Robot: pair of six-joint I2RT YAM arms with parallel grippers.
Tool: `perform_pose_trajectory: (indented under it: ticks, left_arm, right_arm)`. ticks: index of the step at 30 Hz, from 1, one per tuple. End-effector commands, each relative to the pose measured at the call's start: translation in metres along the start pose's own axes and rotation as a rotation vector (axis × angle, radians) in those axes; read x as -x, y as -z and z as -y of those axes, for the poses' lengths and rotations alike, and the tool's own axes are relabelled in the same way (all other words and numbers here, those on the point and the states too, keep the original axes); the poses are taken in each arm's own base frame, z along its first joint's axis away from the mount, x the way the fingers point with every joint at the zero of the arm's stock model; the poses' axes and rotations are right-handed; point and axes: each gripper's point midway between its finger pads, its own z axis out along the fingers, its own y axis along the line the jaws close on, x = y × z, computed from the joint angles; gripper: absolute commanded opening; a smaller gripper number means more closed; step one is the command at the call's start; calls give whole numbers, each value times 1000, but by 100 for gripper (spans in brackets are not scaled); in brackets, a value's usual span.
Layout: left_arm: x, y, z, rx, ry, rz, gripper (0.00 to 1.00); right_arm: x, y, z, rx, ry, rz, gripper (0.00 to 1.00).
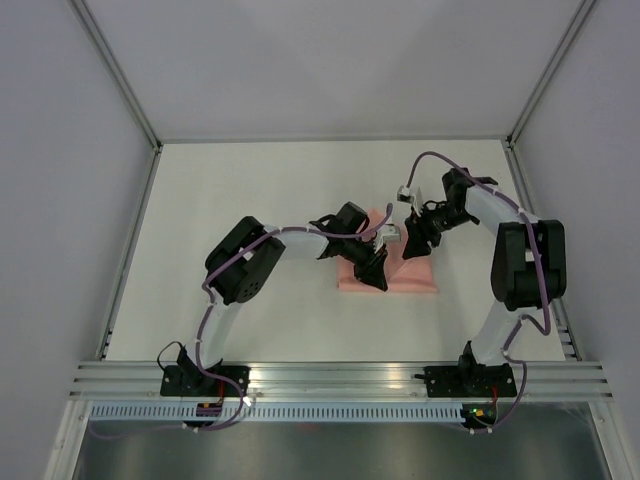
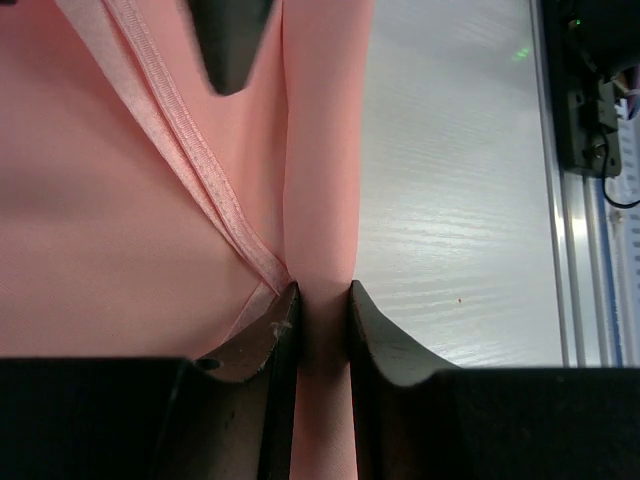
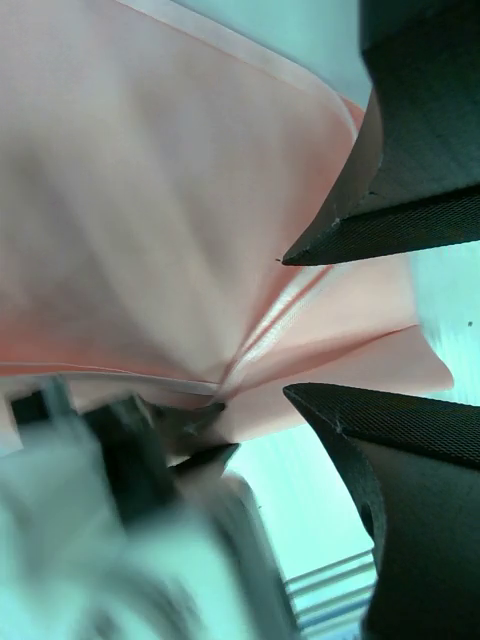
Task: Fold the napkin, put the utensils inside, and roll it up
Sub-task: Roll the napkin at the center of the board.
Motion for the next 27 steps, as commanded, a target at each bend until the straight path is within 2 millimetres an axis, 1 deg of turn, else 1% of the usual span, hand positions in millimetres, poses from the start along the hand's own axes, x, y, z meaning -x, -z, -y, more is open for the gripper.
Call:
perform_pose_trajectory:
  ticks: [1,2,3,4,5,6,7,8,9,10,11,12,13,14,18,19,22,25,27]
  left_arm:
    - [-79,-1,-4,-14,282,-188,2]
    - [-80,0,-6,-21,299,-184,2]
    - [-78,0,-7,-26,316,-177,2]
    - [-77,3,-9,-34,332,-166,2]
    - [-77,3,-11,-42,350,-162,2]
    - [-77,3,-12,-41,356,-163,2]
    - [-77,2,-12,-45,360,-164,2]
    - [-78,3,-12,-49,373,-169,2]
    - [-78,2,-13,-52,382,-171,2]
    - [-79,1,-14,-52,386,-174,2]
    - [-78,2,-14,-51,389,-177,2]
    - [-80,1,-14,-54,394,-180,2]
    - [-80,1,-14,-54,397,-181,2]
    - [-81,1,-15,-51,405,-182,2]
    - [-82,1,-13,-53,415,-188,2]
    - [-82,1,-14,-48,413,-188,2]
    - [-82,1,-15,-42,417,-191,2]
    - [-82,2,-17,-33,420,-192,2]
    - [-81,1,-17,-31,420,-193,2]
  right_arm:
    - [4,4,0,-133,134,67,57]
    - [10,14,-3,-199,189,90,58]
    - [13,17,9,-289,249,99,59]
    - [-6,6,2,-291,250,78,60]
    - [-11,4,-1,-347,307,78,63]
    - [-13,6,-1,-374,326,83,64]
    - [-13,1,-6,-381,358,79,66]
    - [-8,1,-10,-402,401,85,67]
    - [-16,-10,-16,-395,421,52,67]
    - [-17,-15,-20,-392,438,44,67]
    - [-13,-18,-24,-399,462,51,68]
    - [-19,-24,-27,-392,466,36,68]
    - [-19,-31,-32,-388,480,26,68]
    - [-16,-34,-34,-394,499,29,68]
    - [-19,-55,-46,-361,529,-8,69]
    - [-22,-60,-46,-357,525,-25,69]
    - [-21,-69,-50,-352,545,-30,69]
    - [-19,-76,-53,-335,543,-34,65]
    - [-21,-79,-54,-323,536,-42,60]
